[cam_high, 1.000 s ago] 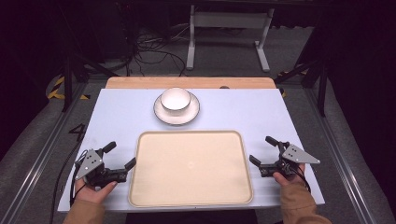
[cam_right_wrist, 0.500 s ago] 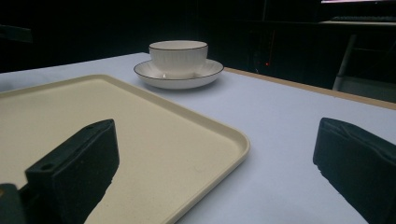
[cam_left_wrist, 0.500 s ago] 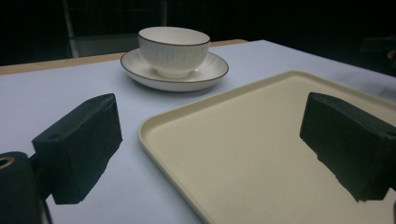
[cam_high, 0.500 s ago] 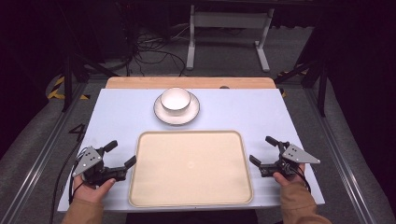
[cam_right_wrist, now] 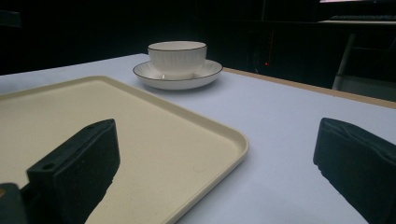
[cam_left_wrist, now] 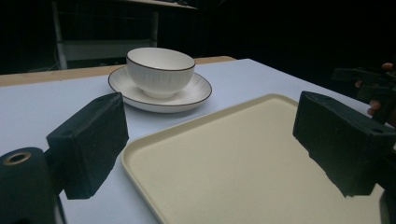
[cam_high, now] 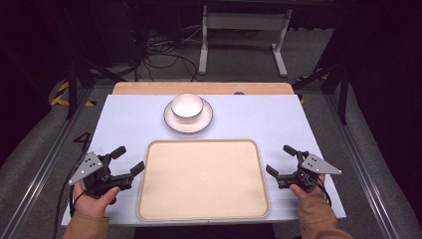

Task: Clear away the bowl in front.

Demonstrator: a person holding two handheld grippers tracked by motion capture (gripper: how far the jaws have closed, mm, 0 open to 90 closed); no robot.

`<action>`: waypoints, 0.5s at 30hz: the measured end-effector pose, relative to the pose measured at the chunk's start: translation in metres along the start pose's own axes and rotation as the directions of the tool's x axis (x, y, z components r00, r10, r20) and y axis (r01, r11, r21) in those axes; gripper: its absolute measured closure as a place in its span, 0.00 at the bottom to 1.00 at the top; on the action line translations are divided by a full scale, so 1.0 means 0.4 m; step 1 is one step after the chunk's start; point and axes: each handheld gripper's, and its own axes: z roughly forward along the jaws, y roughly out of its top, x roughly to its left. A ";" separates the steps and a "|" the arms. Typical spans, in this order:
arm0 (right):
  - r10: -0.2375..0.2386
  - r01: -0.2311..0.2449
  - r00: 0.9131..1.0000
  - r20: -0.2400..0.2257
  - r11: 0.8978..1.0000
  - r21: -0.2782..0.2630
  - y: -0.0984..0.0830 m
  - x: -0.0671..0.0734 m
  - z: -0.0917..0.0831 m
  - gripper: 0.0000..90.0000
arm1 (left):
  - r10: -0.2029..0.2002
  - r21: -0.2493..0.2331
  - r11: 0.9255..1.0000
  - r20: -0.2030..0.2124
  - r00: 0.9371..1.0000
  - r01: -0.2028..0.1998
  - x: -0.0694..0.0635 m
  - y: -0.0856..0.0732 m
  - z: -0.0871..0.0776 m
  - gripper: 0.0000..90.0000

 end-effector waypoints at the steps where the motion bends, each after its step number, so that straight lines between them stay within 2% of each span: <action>1: 0.001 -0.001 1.000 0.000 1.000 0.000 0.000 0.000 0.000 0.01 | 0.005 -0.006 1.000 0.002 1.000 -0.005 -0.003 0.008 -0.002 0.12; 8: 0.000 0.000 1.000 0.000 1.000 0.000 0.000 0.000 0.000 0.01 | 0.006 0.010 1.000 0.013 1.000 -0.006 -0.008 0.029 -0.009 0.14; 15: 0.001 -0.001 1.000 -0.002 1.000 0.000 0.000 0.000 0.000 0.01 | 0.012 -0.024 1.000 0.013 1.000 -0.012 -0.008 0.049 -0.013 0.13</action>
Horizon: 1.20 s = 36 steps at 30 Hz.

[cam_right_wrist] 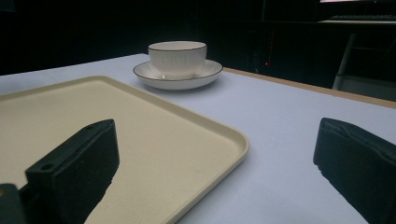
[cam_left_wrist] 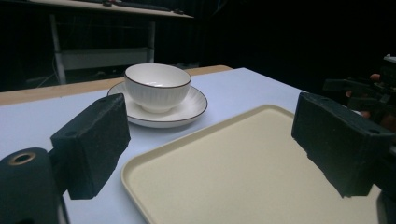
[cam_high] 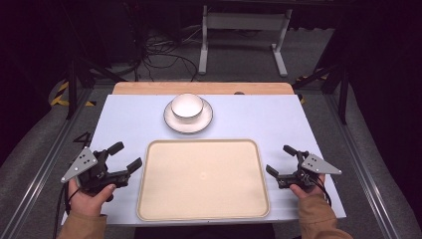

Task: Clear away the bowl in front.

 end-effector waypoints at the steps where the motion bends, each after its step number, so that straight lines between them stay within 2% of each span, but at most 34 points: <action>1: 0.000 0.000 1.000 0.000 1.000 0.000 0.000 0.000 0.000 0.01 | 0.009 0.002 1.000 0.002 1.000 -0.009 0.001 0.002 0.001 0.13; 10: 0.016 -0.016 1.000 0.006 1.000 -0.005 0.000 -0.004 -0.001 0.01 | 0.034 0.008 0.999 0.005 0.999 -0.034 -0.001 0.030 0.019 0.13; 13: 0.013 -0.013 1.000 0.008 1.000 -0.006 0.000 -0.002 -0.001 0.01 | 0.055 0.017 0.998 0.011 0.998 -0.055 0.008 0.040 0.038 0.13; 16: 0.007 -0.007 1.000 0.007 1.000 -0.004 0.000 -0.001 -0.001 0.01 | 0.042 0.024 0.999 0.028 0.999 -0.043 0.026 0.051 0.067 0.13; 25: 0.014 -0.014 1.000 0.005 1.000 -0.007 0.000 -0.002 -0.001 0.01 | 0.068 0.027 0.997 0.043 0.997 -0.069 0.031 0.090 0.109 0.12; 29: 0.014 -0.014 1.000 0.005 1.000 -0.007 0.000 -0.003 -0.001 0.01 | 0.059 0.039 0.997 0.056 0.997 -0.062 0.034 0.105 0.136 0.12; 32: 0.022 -0.022 1.000 0.009 1.000 -0.006 -0.001 -0.005 -0.002 0.01 | 0.009 0.039 0.999 0.103 0.995 -0.013 0.039 0.116 0.161 0.12; 33: 0.022 -0.022 1.000 0.009 1.000 -0.006 -0.001 -0.005 -0.002 0.01 | 0.003 0.038 0.999 0.110 0.994 -0.007 0.041 0.119 0.170 0.12; 36: 0.026 -0.026 1.000 0.008 1.000 -0.007 -0.001 -0.005 -0.002 0.01 | 0.008 0.046 0.999 0.115 0.993 -0.014 0.048 0.128 0.192 0.12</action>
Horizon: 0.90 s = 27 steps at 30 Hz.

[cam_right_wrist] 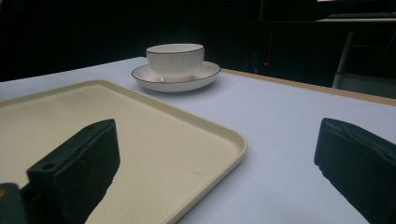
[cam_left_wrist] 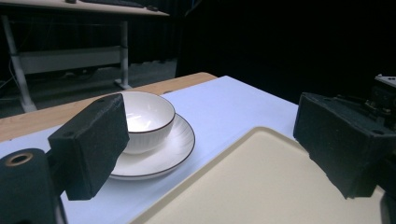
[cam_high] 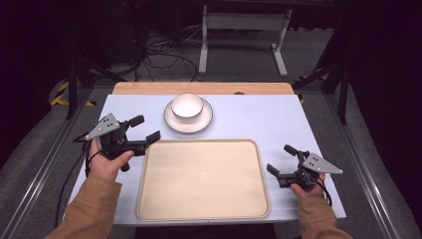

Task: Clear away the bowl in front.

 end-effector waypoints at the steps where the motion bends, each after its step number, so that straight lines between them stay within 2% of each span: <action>1: -0.004 0.004 1.000 -0.002 1.000 0.001 0.000 0.000 0.000 0.01 | -0.006 -0.001 1.000 0.003 1.000 0.006 0.005 0.006 0.011 0.12; 10: 0.002 -0.002 1.000 -0.001 1.000 0.001 0.000 -0.001 0.000 0.01 | 0.010 0.013 1.000 -0.018 1.000 -0.010 0.020 0.026 0.046 0.10; 13: -0.003 0.003 1.000 0.001 1.000 0.003 0.000 0.000 0.000 0.01 | 0.018 0.008 1.000 0.006 1.000 -0.018 0.022 0.037 0.061 0.14; 20: -0.003 0.003 1.000 0.005 1.000 0.003 0.000 0.000 0.001 0.01 | 0.045 0.023 0.999 -0.025 0.999 -0.045 0.033 0.055 0.090 0.09; 24: -0.003 0.003 1.000 0.004 1.000 0.003 0.000 0.001 0.001 0.01 | 0.056 0.031 0.998 -0.023 0.998 -0.055 0.039 0.063 0.106 0.10; 27: -0.002 0.002 1.000 0.004 1.000 0.003 0.000 0.000 0.000 0.01 | 0.039 0.022 0.999 -0.018 0.999 -0.038 0.041 0.072 0.116 0.11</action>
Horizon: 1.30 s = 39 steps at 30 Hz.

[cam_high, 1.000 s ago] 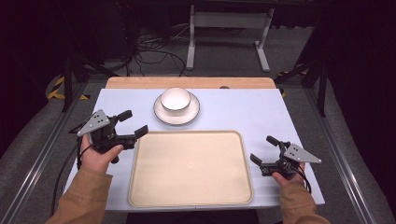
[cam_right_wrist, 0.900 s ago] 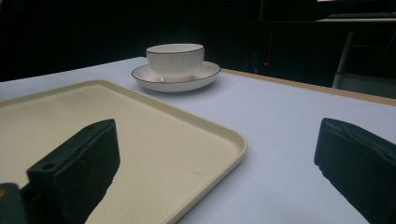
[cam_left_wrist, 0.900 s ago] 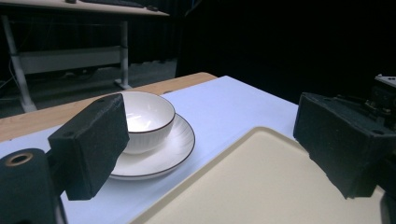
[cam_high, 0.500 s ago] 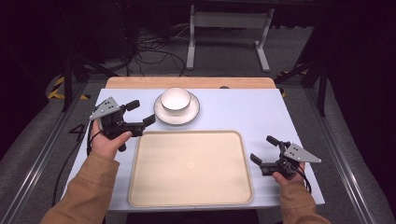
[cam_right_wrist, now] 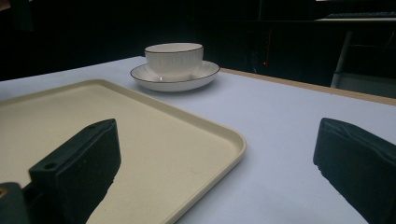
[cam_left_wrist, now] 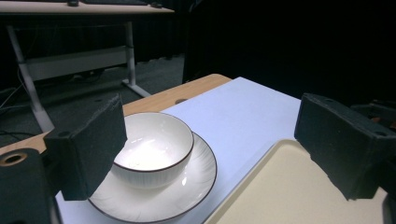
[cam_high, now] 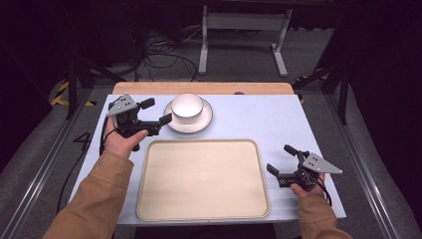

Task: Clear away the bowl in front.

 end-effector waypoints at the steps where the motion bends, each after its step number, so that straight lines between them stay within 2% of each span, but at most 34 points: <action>1: 0.000 0.000 1.000 0.000 1.000 0.000 0.000 0.000 0.000 0.01 | -0.012 -0.013 1.000 0.007 1.000 0.012 0.001 0.003 0.003 0.12; 3: 0.004 -0.004 1.000 -0.003 1.000 -0.001 0.000 -0.001 0.000 0.01 | -0.016 -0.019 1.000 0.010 1.000 0.016 0.004 0.011 0.009 0.13; 5: 0.008 -0.008 1.000 -0.003 1.000 -0.002 0.000 -0.002 0.000 0.01 | -0.003 -0.003 1.000 0.000 1.000 0.003 0.008 0.017 0.022 0.12; 11: 0.005 -0.005 1.000 -0.004 1.000 -0.001 0.000 -0.001 0.000 0.01 | -0.003 0.016 1.000 -0.004 1.000 0.003 0.017 0.025 0.051 0.12; 14: 0.003 -0.003 1.000 -0.001 1.000 -0.002 0.000 0.000 0.000 0.01 | -0.012 0.010 1.000 0.022 1.000 0.012 0.020 0.032 0.067 0.11; 16: 0.003 -0.003 1.000 -0.001 1.000 -0.002 0.000 0.000 0.000 0.01 | -0.003 0.004 1.000 0.033 0.999 0.003 0.022 0.037 0.076 0.08; 21: 0.001 -0.001 1.000 -0.001 1.000 -0.001 0.000 0.000 0.000 0.01 | 0.006 0.010 1.000 0.040 0.999 -0.006 0.023 0.047 0.095 0.06; 25: -0.001 0.001 1.000 -0.002 1.000 0.000 0.000 0.000 0.001 0.01 | 0.037 0.024 0.999 0.036 0.999 -0.038 0.024 0.059 0.114 0.07; 27: -0.004 0.004 1.000 -0.002 1.000 0.004 0.000 0.000 0.001 0.01 | 0.061 0.052 0.997 0.036 0.997 -0.063 0.025 0.070 0.125 0.08; 29: -0.005 0.005 1.000 -0.002 1.000 0.006 0.000 0.000 0.002 0.01 | 0.064 0.059 0.996 0.039 0.997 -0.066 0.023 0.074 0.129 0.12; 31: -0.002 0.002 1.000 0.000 1.000 0.009 0.001 0.001 0.002 0.01 | 0.097 0.105 0.989 0.039 0.995 -0.101 0.020 0.085 0.136 0.14; 35: -0.002 0.002 1.000 0.002 1.000 0.012 0.001 0.000 0.003 0.01 | 0.151 0.147 0.977 0.047 0.987 -0.157 0.016 0.096 0.155 0.18; 39: -0.002 0.002 1.000 0.004 1.000 0.015 0.001 0.001 0.004 0.01 | 0.204 0.214 0.954 0.055 0.977 -0.211 0.014 0.106 0.180 0.16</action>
